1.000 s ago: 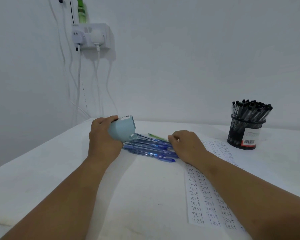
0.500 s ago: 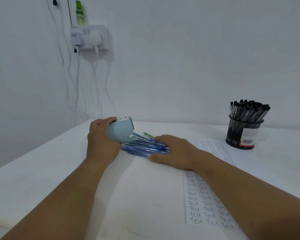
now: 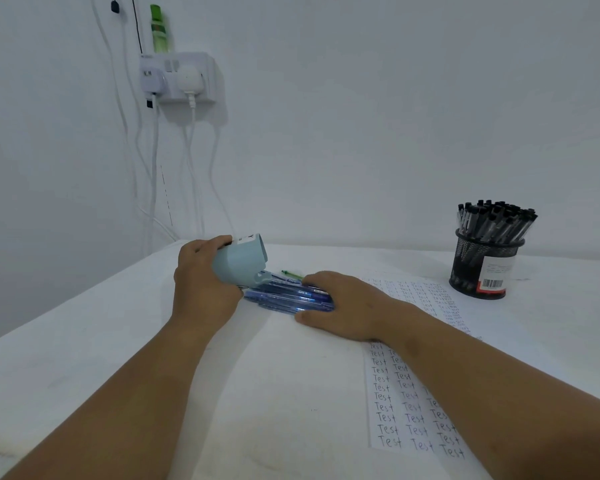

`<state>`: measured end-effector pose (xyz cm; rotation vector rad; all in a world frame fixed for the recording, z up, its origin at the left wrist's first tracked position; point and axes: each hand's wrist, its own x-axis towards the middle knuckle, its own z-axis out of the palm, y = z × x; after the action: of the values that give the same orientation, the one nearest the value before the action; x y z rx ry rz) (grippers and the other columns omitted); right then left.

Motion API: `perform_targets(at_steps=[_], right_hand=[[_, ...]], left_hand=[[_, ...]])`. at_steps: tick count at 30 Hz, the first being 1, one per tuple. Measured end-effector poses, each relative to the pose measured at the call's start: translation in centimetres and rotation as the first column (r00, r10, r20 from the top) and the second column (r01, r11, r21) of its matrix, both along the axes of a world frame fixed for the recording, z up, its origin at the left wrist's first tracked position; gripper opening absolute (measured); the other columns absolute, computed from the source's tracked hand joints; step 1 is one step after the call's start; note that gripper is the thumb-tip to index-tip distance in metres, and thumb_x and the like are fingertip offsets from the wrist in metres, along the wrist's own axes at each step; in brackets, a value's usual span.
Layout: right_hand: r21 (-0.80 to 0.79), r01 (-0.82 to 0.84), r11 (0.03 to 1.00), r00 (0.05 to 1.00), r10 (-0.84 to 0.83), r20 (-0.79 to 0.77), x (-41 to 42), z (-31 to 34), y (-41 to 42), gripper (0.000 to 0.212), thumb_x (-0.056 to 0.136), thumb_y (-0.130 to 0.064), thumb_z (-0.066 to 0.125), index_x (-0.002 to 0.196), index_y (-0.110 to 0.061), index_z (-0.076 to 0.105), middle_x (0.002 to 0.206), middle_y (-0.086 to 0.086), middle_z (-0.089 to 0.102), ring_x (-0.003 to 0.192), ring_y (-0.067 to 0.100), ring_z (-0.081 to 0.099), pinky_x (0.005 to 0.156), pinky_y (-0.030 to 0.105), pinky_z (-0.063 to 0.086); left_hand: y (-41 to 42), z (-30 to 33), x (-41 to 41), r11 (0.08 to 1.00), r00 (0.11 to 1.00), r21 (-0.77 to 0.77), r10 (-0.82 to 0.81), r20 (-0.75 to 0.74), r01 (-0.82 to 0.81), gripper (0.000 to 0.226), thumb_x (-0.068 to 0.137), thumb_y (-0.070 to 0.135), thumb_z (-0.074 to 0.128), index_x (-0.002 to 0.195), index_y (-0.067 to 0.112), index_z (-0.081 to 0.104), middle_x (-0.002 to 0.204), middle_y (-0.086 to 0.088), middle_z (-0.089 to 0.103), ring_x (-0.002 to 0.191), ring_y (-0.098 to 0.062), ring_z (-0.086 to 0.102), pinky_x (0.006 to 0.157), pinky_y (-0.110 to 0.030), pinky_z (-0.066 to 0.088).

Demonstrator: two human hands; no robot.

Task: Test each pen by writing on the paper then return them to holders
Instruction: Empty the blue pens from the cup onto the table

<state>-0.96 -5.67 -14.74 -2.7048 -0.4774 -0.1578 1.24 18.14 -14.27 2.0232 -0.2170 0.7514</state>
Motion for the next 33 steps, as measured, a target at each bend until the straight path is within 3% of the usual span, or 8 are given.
perform_targets(at_steps=[2, 6, 10, 14, 19, 23, 28, 33], right_hand=[[0.009, 0.001, 1.0, 1.0, -0.001, 0.007, 0.1, 0.0, 0.0, 0.069, 0.085, -0.07, 0.057, 0.143, -0.037, 0.044, 0.134, -0.018, 0.052, 0.115, 0.008, 0.053, 0.104, 0.037, 0.045], [0.05, 0.0, 0.999, 1.0, -0.001, 0.019, -0.1, 0.0, -0.2, 0.066, 0.08, -0.078, 0.057, 0.135, -0.042, 0.048, 0.126, -0.021, 0.055, 0.113, 0.006, 0.055, 0.103, 0.039, 0.046], [0.131, 0.04, 0.991, 0.997, -0.048, 0.059, -1.1, 1.0, -0.5, 0.076, 0.084, -0.074, 0.059, 0.148, -0.037, 0.041, 0.152, -0.019, 0.041, 0.138, 0.007, 0.04, 0.115, 0.034, 0.033], [0.148, 0.125, 0.981, 0.985, -0.14, 0.102, -1.9, 3.3, -2.3, 0.068, 0.084, -0.066, 0.066, 0.142, -0.035, 0.05, 0.146, -0.015, 0.049, 0.134, 0.008, 0.045, 0.112, 0.033, 0.037], [0.287, 0.198, 0.937, 0.931, -0.272, 0.244, -3.8, 6.7, -7.1, 0.036, 0.084, -0.053, 0.074, 0.113, -0.031, 0.067, 0.106, -0.015, 0.066, 0.094, 0.003, 0.062, 0.092, 0.033, 0.054], [0.458, 0.197, 0.867, 0.779, -0.422, 0.463, -6.2, 7.1, -12.4, 0.017, 0.083, -0.032, 0.079, 0.096, -0.028, 0.069, 0.084, -0.014, 0.067, 0.078, 0.006, 0.064, 0.079, 0.032, 0.056], [0.561, 0.244, 0.791, 0.566, -0.586, 0.58, -8.3, 4.5, -18.5, 0.055, 0.071, -0.021, 0.087, 0.117, -0.021, 0.058, 0.115, -0.002, 0.049, 0.088, -0.003, 0.047, 0.079, 0.009, 0.041], [0.715, 0.395, 0.577, 0.715, -0.682, 0.156, -7.6, 1.2, -20.9, 0.113, 0.061, -0.039, 0.095, 0.148, -0.031, 0.023, 0.147, -0.004, 0.03, 0.132, 0.019, 0.041, 0.107, 0.041, 0.044]], left_hand=[[0.0, 0.0, 0.0, 1.0, 1.0, -0.001, -0.004, -0.002, 0.004, 0.081, 0.064, -0.012, 0.082, 0.136, 0.016, 0.057, 0.133, -0.006, 0.046, 0.11, -0.008, 0.042, 0.089, -0.015, 0.034], [0.1, 0.0, 0.2, 1.0, 1.0, 0.021, -0.009, 0.006, 0.009, 0.082, 0.063, -0.015, 0.08, 0.136, 0.015, 0.057, 0.132, -0.006, 0.046, 0.109, -0.007, 0.041, 0.077, 0.007, 0.029], [0.0, 0.1, -0.2, 0.998, 0.999, 0.052, -0.026, 0.043, 0.024, 0.084, 0.06, -0.011, 0.085, 0.135, 0.016, 0.058, 0.13, -0.006, 0.049, 0.106, -0.003, 0.04, 0.079, 0.01, 0.026], [-1.3, 0.8, -1.3, 0.998, 0.996, 0.038, -0.047, 0.08, 0.044, 0.083, 0.064, 0.006, 0.091, 0.137, 0.021, 0.054, 0.128, 0.001, 0.048, 0.107, -0.004, 0.043, 0.085, -0.001, 0.033], [-4.9, 2.3, -3.3, 0.987, 0.987, 0.05, -0.152, 0.058, 0.15, 0.08, 0.068, 0.037, 0.091, 0.135, 0.035, 0.047, 0.124, 0.012, 0.053, 0.109, -0.013, 0.052, 0.078, -0.019, 0.046], [-8.7, 3.4, -4.0, 0.964, 0.97, 0.113, -0.236, -0.066, 0.242, 0.076, 0.07, 0.054, 0.085, 0.132, 0.039, 0.043, 0.119, 0.016, 0.059, 0.11, -0.016, 0.059, 0.091, -0.037, 0.053], [-14.8, 4.0, -4.1, 0.924, 0.911, -0.001, -0.378, -0.161, 0.383, 0.063, 0.076, 0.04, 0.085, 0.125, 0.031, 0.046, 0.11, 0.008, 0.065, 0.092, 0.0, 0.062, 0.063, -0.009, 0.043], [-21.6, 3.5, -3.5, 0.866, 0.834, -0.214, -0.496, -0.242, 0.452, 0.065, 0.076, 0.03, 0.086, 0.126, 0.028, 0.045, 0.116, 0.005, 0.064, 0.094, -0.005, 0.063, 0.064, -0.018, 0.046]])
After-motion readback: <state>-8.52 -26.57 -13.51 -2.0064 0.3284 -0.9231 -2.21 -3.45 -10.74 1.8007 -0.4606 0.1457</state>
